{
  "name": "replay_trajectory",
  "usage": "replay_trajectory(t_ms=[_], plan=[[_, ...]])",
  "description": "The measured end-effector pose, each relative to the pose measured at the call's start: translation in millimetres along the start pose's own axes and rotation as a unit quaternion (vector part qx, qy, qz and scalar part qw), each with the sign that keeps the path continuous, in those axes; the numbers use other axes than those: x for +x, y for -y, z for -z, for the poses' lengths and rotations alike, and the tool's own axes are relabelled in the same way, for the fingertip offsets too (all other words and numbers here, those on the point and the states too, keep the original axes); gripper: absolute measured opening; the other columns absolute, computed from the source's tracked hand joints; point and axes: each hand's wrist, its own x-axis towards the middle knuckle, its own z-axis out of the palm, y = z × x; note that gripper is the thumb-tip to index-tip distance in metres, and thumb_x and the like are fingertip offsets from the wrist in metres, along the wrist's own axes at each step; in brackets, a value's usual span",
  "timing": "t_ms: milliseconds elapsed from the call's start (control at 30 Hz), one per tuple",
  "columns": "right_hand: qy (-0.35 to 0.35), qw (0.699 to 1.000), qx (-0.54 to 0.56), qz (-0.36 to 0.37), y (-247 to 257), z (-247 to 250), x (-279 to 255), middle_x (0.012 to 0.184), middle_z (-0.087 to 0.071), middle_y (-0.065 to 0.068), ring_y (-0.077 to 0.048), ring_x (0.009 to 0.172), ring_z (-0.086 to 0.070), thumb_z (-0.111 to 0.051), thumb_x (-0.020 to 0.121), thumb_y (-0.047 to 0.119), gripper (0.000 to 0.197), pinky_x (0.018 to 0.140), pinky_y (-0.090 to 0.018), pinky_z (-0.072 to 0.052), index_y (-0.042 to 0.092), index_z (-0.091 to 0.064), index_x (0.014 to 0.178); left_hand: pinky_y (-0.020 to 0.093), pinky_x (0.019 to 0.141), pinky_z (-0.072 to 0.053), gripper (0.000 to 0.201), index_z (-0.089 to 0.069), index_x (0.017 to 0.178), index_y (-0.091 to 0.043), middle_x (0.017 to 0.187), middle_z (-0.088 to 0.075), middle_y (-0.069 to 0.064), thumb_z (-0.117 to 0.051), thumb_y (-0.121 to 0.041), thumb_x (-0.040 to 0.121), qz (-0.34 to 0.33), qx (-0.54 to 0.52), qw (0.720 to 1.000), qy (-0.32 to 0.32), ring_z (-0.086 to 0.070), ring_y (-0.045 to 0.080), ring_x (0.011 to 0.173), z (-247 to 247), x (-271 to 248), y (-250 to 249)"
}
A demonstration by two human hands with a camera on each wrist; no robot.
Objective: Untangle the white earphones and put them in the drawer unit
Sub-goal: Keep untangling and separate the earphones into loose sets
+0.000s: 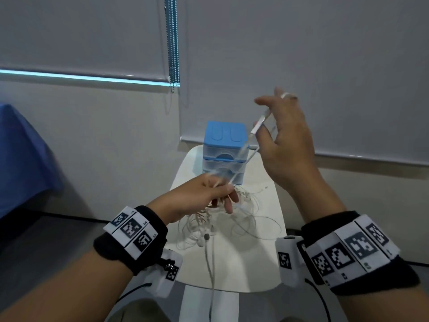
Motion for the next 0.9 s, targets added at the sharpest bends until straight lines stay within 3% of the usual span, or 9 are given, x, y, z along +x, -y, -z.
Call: replay_trajectory(t_ms=[100,233,300,433,500,600,700,767,900], plan=[[0.103,0.973,-0.187,-0.090,-20.4,5.0,-7.3,0.169,-0.019,0.004,-0.025,0.159,0.003,-0.059,0.094,0.028,0.069,0.117,-0.069,-0.006,0.045,-0.025,0.152,0.025,0.079,-0.041,0.035,-0.077,0.098,-0.016,0.075,-0.071,0.003,-0.050,-0.036,0.109,0.002,-0.001,0.999,-0.048,-0.054,0.017,0.080,4.8,-3.8,3.7],[0.351,0.877,-0.251,-0.213,-45.5,6.5,-26.3,0.149,-0.052,0.002,-0.027,0.147,-0.034,-0.055,0.096,0.039,0.075,0.117,-0.064,-0.014,0.044,-0.013,0.158,0.039,0.075,-0.041,0.034,-0.077,0.091,-0.019,0.056,-0.050,0.001,-0.051,-0.033,0.108,-0.011,-0.006,0.997,-0.078,-0.050,0.020,0.067,9.9,-3.8,-2.5],[0.393,0.878,-0.172,-0.213,-49.0,7.7,-33.7,0.127,-0.066,0.004,-0.023,0.128,-0.053,-0.061,0.095,0.040,0.079,0.113,-0.052,-0.030,0.045,-0.015,0.158,0.035,0.067,-0.038,0.035,-0.077,0.090,-0.013,0.055,-0.037,0.000,-0.051,-0.027,0.107,-0.003,-0.014,0.998,-0.062,-0.041,0.018,0.056,10.9,-2.5,-9.8],[0.379,0.899,0.127,-0.182,-43.4,2.2,-49.2,0.112,-0.074,0.007,-0.006,0.109,-0.067,-0.073,0.092,0.019,0.075,0.094,-0.027,-0.046,0.049,-0.035,0.149,0.027,0.058,-0.036,0.041,-0.077,0.085,-0.007,0.057,-0.026,-0.002,-0.051,-0.030,0.108,0.010,-0.035,0.999,-0.019,-0.027,0.015,0.050,9.4,-0.3,-20.0],[0.343,0.902,0.201,-0.169,-38.0,-1.8,-49.1,0.107,-0.074,0.006,-0.003,0.103,-0.067,-0.067,0.092,0.009,0.056,0.090,-0.019,-0.046,0.034,-0.053,0.140,0.023,0.055,-0.034,0.041,-0.076,0.084,-0.007,0.056,-0.027,-0.004,-0.053,-0.030,0.107,0.009,-0.030,0.999,-0.016,-0.026,0.013,0.050,8.1,1.4,-22.0],[0.321,0.905,0.222,-0.169,-22.8,1.2,-39.3,0.097,-0.075,0.002,0.003,0.087,-0.063,-0.051,0.098,0.009,0.024,0.072,-0.001,-0.040,0.014,-0.075,0.102,0.022,0.057,-0.035,0.037,-0.077,0.084,-0.010,0.058,-0.035,-0.007,-0.055,-0.032,0.106,-0.003,0.019,1.000,-0.014,-0.032,0.012,0.054,6.2,3.0,-23.8],[0.387,0.888,0.191,-0.158,-13.8,3.9,-32.2,0.089,-0.073,-0.008,-0.007,0.079,-0.060,-0.043,0.105,0.020,0.040,0.066,-0.004,-0.040,0.007,-0.073,0.081,0.031,0.063,-0.036,0.034,-0.077,0.085,-0.013,0.064,-0.052,-0.007,-0.056,-0.032,0.105,-0.019,0.048,0.998,-0.023,-0.037,0.014,0.061,5.3,3.0,-25.4],[0.413,0.873,0.197,-0.170,-12.0,4.9,-29.4,0.078,-0.069,-0.006,-0.009,0.073,-0.057,-0.048,0.102,0.015,0.034,0.061,-0.004,-0.040,0.005,-0.070,0.079,0.031,0.061,-0.034,0.034,-0.073,0.082,-0.012,0.062,-0.051,-0.009,-0.057,-0.032,0.104,-0.027,0.046,0.998,-0.033,-0.036,0.013,0.059,5.6,3.1,-24.9],[0.347,0.871,0.273,-0.214,-15.2,5.0,-25.9,0.078,-0.063,-0.010,-0.007,0.068,-0.055,-0.055,0.097,0.004,0.019,0.064,-0.009,-0.043,0.008,-0.062,0.079,0.032,0.059,-0.036,0.034,-0.065,0.078,-0.013,0.063,-0.041,0.001,-0.057,-0.031,0.106,-0.036,-0.003,0.999,-0.038,-0.036,0.019,0.059,8.3,3.7,-17.7]])
